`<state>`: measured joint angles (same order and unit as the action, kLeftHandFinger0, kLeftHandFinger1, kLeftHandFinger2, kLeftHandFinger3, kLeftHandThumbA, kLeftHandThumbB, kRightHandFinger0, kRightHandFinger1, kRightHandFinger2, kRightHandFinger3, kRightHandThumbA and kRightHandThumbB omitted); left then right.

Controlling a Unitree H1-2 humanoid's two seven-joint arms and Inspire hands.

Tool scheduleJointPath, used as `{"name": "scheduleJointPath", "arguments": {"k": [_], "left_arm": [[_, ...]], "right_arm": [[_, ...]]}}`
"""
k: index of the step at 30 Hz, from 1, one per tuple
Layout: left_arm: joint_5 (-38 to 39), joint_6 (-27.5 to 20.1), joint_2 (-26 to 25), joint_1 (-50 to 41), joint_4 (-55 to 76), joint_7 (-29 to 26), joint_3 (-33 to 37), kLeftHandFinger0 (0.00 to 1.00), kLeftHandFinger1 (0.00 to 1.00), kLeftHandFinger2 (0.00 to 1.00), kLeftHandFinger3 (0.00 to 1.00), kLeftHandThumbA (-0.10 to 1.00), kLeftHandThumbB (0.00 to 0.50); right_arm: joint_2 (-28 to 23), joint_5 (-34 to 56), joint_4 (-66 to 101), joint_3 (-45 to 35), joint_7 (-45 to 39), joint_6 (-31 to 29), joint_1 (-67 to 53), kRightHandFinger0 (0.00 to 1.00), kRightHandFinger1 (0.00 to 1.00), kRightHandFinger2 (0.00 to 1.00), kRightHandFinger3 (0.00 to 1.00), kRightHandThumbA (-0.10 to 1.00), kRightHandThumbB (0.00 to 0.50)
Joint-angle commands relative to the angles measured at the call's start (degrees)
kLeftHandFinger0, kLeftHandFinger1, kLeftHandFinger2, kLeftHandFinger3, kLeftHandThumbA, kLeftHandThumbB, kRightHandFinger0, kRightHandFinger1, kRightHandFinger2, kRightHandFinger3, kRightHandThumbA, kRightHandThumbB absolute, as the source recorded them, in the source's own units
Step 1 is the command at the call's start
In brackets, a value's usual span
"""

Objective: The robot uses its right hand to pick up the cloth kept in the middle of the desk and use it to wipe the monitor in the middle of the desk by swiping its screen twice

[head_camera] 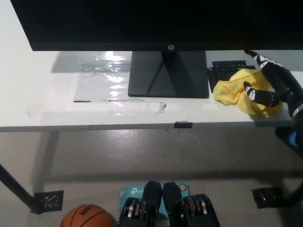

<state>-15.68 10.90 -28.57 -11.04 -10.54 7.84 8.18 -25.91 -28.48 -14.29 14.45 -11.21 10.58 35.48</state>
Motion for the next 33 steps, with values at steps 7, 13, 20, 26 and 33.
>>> {"name": "scheduleJointPath", "arguments": {"k": [7, 13, 20, 26, 33], "left_arm": [[-0.2, -0.4, -1.6, -0.3, 1.1, 0.9, -1.0, 0.64, 0.52, 0.00, 0.00, 0.53, 0.500], [-0.4, -0.6, -1.6, -0.3, 1.7, 0.6, -1.3, 0.62, 0.51, 0.00, 0.00, 0.53, 0.500], [-0.1, -0.6, -1.5, -0.7, 2.1, 0.7, -1.9, 0.61, 0.49, 0.00, 0.00, 0.50, 0.500], [-0.9, 0.1, -1.6, -1.2, 3.0, 0.7, -1.9, 0.63, 0.51, 0.00, 0.00, 0.53, 0.500], [-0.6, -0.7, -1.5, -0.9, 1.9, 0.8, -2.0, 0.61, 0.48, 0.00, 0.00, 0.54, 0.500]], "right_arm": [[-0.7, -0.3, -4.1, 1.8, -1.9, -0.2, -1.0, 1.00, 1.00, 1.00, 1.00, 0.52, 0.419], [-2.4, -2.9, -2.2, 4.4, -5.0, 2.6, -3.6, 1.00, 1.00, 1.00, 1.00, 0.44, 0.405], [-3.8, -8.8, -6.2, 6.1, -1.9, 6.4, -3.0, 1.00, 1.00, 1.00, 1.00, -0.03, 0.164], [-4.6, -13.2, -12.5, 7.6, 9.2, -1.9, -1.9, 0.01, 0.16, 0.31, 0.84, -0.10, 0.000], [-4.3, -15.5, -14.7, 8.8, 17.9, -9.2, -1.6, 0.00, 0.19, 0.30, 0.42, 0.00, 0.000]]}}
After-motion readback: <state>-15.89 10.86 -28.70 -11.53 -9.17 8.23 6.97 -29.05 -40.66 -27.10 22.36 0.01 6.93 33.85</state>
